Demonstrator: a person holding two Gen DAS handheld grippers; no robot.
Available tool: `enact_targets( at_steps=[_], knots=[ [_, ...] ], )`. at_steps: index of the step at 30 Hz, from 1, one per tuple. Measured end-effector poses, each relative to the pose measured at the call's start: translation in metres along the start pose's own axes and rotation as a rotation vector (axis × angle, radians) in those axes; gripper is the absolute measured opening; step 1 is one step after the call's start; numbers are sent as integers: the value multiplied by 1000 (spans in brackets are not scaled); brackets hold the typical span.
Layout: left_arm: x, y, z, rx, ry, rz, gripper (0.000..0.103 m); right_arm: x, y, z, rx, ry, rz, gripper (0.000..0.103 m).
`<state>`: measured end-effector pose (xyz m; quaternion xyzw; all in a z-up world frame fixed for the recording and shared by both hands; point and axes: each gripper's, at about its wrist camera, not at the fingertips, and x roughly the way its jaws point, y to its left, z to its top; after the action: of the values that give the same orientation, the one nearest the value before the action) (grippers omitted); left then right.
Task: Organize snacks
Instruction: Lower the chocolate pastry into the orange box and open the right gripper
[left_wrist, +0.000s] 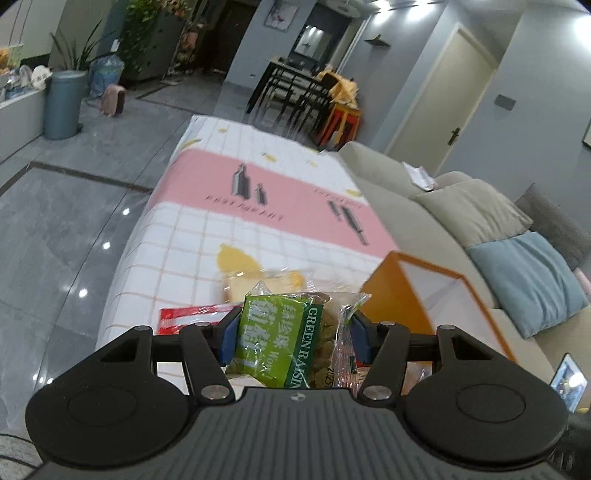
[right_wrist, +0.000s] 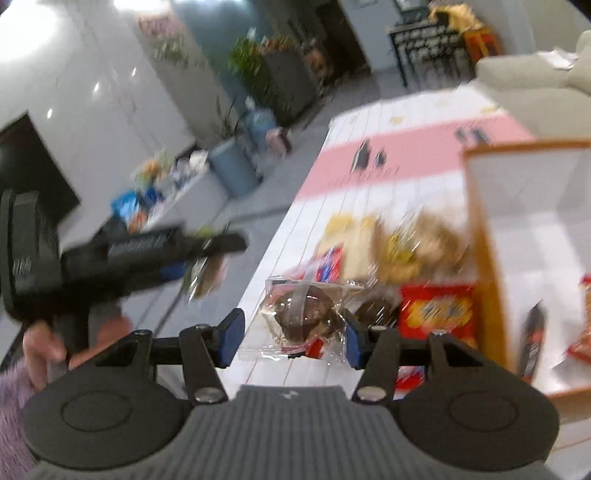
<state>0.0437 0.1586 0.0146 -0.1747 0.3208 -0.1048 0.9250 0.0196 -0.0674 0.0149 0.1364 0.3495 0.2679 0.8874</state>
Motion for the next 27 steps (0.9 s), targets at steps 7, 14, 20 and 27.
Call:
enact_targets(
  at_steps=[7, 14, 20, 27],
  knots=[
    [-3, -50, 5, 53, -13, -81, 67, -48, -58, 21, 93, -137, -108, 54],
    [16, -95, -5, 85, 43, -162, 67, -68, -120, 17, 197, -141, -205, 54],
    [33, -129, -15, 123, 91, -191, 67, -75, -139, 19, 162, -98, -218, 54],
    [42, -157, -23, 158, 123, -204, 67, -64, -156, 12, 145, -23, -226, 54]
  ],
)
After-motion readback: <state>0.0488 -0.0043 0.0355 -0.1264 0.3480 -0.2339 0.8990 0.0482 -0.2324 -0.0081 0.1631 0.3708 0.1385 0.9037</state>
